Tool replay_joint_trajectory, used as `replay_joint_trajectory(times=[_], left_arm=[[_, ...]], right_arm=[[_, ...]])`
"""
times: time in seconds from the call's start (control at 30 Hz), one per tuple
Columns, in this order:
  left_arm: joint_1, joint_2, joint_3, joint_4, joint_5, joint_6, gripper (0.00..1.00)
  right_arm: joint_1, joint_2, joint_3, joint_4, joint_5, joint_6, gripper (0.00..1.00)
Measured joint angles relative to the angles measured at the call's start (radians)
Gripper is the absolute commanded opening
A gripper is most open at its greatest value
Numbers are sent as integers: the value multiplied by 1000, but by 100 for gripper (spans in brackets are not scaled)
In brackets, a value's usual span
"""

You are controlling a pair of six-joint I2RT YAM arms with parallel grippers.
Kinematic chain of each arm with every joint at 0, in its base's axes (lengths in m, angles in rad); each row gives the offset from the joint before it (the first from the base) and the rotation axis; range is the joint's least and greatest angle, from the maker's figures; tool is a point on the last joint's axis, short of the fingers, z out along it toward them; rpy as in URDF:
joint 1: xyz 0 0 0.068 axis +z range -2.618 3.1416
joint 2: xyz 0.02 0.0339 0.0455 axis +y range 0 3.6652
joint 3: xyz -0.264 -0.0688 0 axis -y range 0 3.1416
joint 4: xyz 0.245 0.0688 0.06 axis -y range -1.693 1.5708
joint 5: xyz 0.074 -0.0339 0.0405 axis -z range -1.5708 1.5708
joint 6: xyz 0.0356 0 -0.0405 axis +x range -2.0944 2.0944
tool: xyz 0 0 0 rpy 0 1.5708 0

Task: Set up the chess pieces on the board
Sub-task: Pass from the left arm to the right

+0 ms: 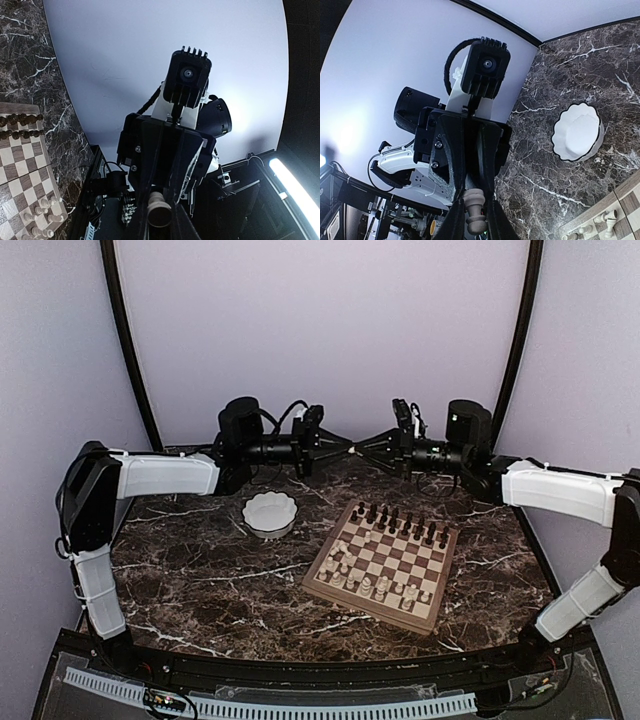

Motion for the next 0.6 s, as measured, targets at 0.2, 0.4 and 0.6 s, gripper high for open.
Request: replay_joint_trajectory(times=[0.2, 0.4, 0.6], left_arm=[[0, 1, 0, 2, 1, -3, 25], [5, -10, 20, -184, -47, 136, 43], [35, -119, 43, -594, -214, 417, 46]], right_arm=[[-4, 2, 0, 0, -4, -5, 6], [-6, -5, 71, -209, 34, -122, 5], [3, -6, 296, -690, 171, -425, 4]])
